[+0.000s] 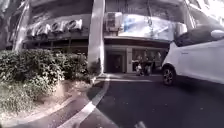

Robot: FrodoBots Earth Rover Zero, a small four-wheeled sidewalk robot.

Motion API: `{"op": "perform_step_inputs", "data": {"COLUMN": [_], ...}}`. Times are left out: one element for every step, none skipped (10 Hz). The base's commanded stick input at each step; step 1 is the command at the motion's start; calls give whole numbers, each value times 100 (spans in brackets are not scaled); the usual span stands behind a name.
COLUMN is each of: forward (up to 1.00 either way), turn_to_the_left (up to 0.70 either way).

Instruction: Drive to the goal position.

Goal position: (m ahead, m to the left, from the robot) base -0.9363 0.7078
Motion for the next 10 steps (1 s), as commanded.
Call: {"op": "perform_step_inputs", "data": {"forward": [45,45,45,45,45,45,45,45,45,45], "turn_to_the_left": [-27,-27,-27,-27,-27,-27,-27,-27,-27,-27]}}
